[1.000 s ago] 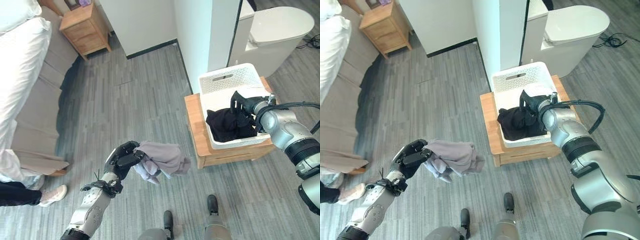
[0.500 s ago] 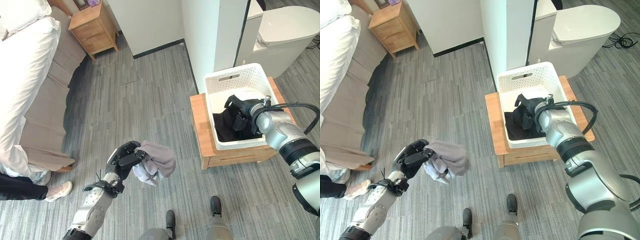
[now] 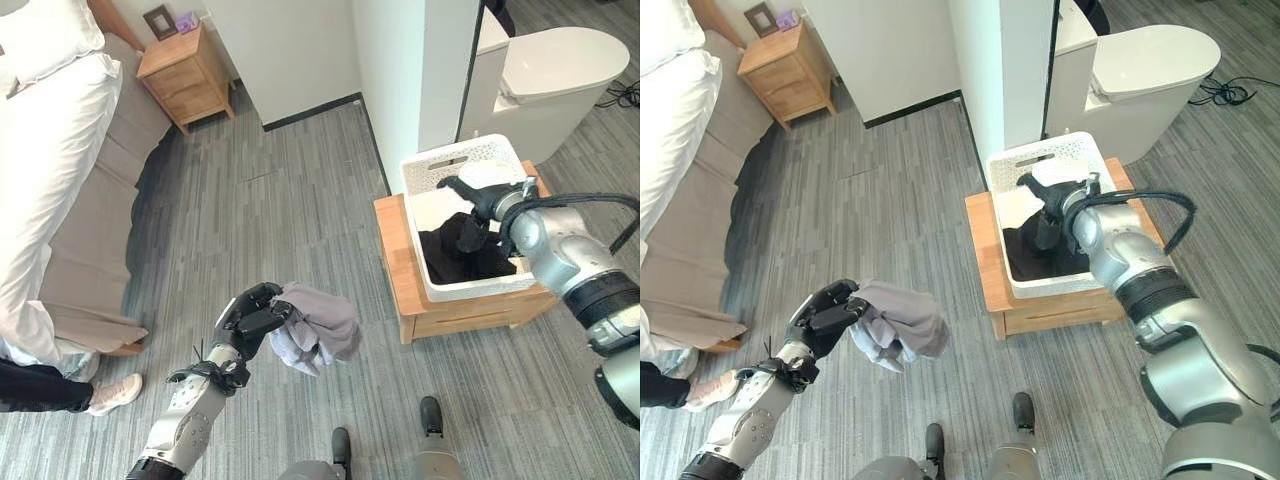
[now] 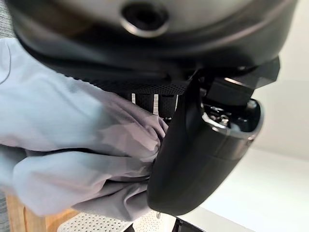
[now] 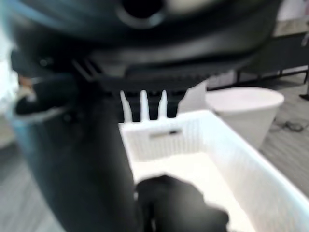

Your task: Pick up bed clothes into laundry basket.

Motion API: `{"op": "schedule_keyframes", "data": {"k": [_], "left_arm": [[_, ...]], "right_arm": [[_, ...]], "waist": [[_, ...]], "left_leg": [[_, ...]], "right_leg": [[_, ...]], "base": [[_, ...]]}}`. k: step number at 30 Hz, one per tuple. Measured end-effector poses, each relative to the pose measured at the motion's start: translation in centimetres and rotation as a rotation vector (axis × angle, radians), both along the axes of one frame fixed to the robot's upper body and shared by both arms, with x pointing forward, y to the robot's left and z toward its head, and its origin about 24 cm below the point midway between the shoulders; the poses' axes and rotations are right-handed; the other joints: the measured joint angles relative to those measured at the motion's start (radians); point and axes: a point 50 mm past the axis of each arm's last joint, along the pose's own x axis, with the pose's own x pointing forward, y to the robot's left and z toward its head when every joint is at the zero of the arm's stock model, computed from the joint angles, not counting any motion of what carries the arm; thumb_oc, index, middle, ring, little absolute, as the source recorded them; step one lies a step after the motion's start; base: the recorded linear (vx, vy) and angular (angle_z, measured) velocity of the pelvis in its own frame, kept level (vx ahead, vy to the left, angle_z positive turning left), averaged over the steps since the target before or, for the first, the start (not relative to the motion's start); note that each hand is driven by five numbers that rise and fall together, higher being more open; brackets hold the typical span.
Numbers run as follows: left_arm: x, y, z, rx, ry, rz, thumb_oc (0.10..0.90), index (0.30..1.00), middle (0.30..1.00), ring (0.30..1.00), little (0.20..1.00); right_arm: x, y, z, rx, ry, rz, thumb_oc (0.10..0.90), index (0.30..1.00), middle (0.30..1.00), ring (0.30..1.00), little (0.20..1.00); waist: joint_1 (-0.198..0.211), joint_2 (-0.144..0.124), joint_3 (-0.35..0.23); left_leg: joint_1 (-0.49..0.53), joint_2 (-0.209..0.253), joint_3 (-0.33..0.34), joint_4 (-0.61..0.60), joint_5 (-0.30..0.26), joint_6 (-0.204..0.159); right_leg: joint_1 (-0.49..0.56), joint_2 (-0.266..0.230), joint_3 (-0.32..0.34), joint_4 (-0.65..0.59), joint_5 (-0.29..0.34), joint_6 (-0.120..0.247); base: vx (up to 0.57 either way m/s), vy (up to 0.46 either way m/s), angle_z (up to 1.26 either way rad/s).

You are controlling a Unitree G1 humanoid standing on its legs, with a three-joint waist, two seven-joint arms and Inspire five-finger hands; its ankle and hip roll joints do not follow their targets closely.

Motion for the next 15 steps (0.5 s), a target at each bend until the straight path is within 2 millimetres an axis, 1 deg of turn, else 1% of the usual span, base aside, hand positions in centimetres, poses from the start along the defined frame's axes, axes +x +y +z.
{"op": "schedule_keyframes", "data": {"k": [3, 4, 6, 7, 9, 11, 12, 13, 15], "left_arm": [[0.0, 0.4, 0.2, -0.001, -0.006, 0.018, 0.400, 0.300, 0.300, 0.300, 0.300], [0.0, 0.8, 0.2, -0.001, -0.009, 0.032, 0.400, 0.300, 0.300, 0.300, 0.300], [0.1, 1.0, 0.3, -0.001, -0.012, 0.039, 0.400, 0.300, 0.300, 0.300, 0.300], [0.1, 1.0, 0.3, -0.001, -0.013, 0.043, 0.400, 0.300, 0.300, 0.300, 0.300], [0.1, 1.0, 0.4, -0.002, -0.016, 0.041, 0.400, 0.300, 0.300, 0.300, 0.300], [0.2, 1.0, 0.4, -0.004, -0.018, 0.041, 0.400, 0.300, 0.300, 0.300, 0.300], [0.2, 1.0, 0.4, -0.004, -0.018, 0.042, 0.400, 0.300, 0.300, 0.300, 0.300], [0.2, 1.0, 0.4, -0.005, -0.019, 0.044, 0.400, 0.300, 0.300, 0.300, 0.300], [0.2, 1.1, 0.5, -0.005, -0.019, 0.047, 0.400, 0.300, 0.300, 0.300, 0.300]], "right_arm": [[-0.8, -0.5, 2.0, 0.023, -0.053, 0.010, 0.800, 0.900, 0.900, 0.900, 0.900], [-1.3, -1.1, 3.3, 0.032, -0.084, 0.007, 0.800, 0.900, 0.900, 0.900, 0.900], [-1.8, -2.2, 4.2, 0.056, -0.106, -0.024, 0.800, 0.900, 0.900, 0.900, 0.900], [-2.1, -2.7, 4.8, 0.072, -0.121, -0.037, 0.800, 0.900, 0.900, 0.900, 0.900], [-2.5, -3.3, 5.6, 0.096, -0.133, -0.042, 0.800, 0.900, 0.900, 0.900, 0.900], [-3.3, -4.3, 6.9, 0.143, -0.157, -0.048, 0.800, 0.900, 0.900, 0.900, 0.900], [-3.5, -4.6, 7.2, 0.153, -0.167, -0.052, 0.800, 0.900, 0.900, 0.900, 0.900], [-3.9, -4.9, 8.0, 0.172, -0.197, -0.051, 0.800, 0.900, 0.900, 0.900, 0.900], [-4.4, -4.9, 9.0, 0.192, -0.241, -0.042, 0.800, 0.900, 0.900, 0.900, 0.900]], "waist": [[-0.015, -0.006, -0.001], [-0.018, -0.013, 0.000], [-0.018, -0.024, -0.003], [-0.024, -0.034, -0.002], [-0.024, -0.041, -0.003], [-0.027, -0.052, -0.003], [-0.030, -0.057, -0.004], [-0.030, -0.062, -0.003], [-0.043, -0.066, -0.003]], "left_leg": [[0.005, 0.000, 0.001, 0.000, -0.001, 0.001], [0.007, -0.001, 0.001, 0.000, -0.001, 0.001], [0.012, 0.000, 0.001, 0.000, -0.001, 0.001], [0.019, 0.000, 0.002, 0.000, -0.001, 0.002], [0.020, -0.002, 0.003, 0.000, -0.002, 0.003], [0.021, -0.003, 0.008, 0.000, -0.005, 0.007], [0.023, -0.003, 0.011, 0.000, -0.005, 0.007], [0.024, -0.003, 0.014, 0.000, -0.007, 0.011], [0.025, -0.004, 0.017, 0.000, -0.008, 0.012]], "right_leg": [[0.005, 0.000, 0.004, 0.000, 0.000, 0.000], [0.006, 0.000, 0.003, 0.000, 0.001, 0.000], [0.011, 0.001, 0.003, 0.000, 0.000, 0.000], [0.017, 0.001, 0.005, 0.000, 0.000, 0.000], [0.018, 0.000, 0.007, 0.000, 0.000, 0.001], [0.017, -0.001, 0.011, 0.000, -0.004, 0.006], [0.017, 0.000, 0.013, 0.000, -0.005, 0.007], [0.017, 0.000, 0.015, 0.000, -0.005, 0.007], [0.017, 0.000, 0.018, 0.000, -0.005, 0.007]], "base": [[0.00, -0.003, -0.02], [0.00, 0.000, 0.00], [0.00, 0.000, 0.00], [0.00, 0.000, 0.00], [-0.01, 0.009, -0.04], [0.00, 0.007, -0.05], [0.02, 0.004, -0.05], [0.01, 0.000, -0.06], [0.02, 0.011, -0.04]]}}
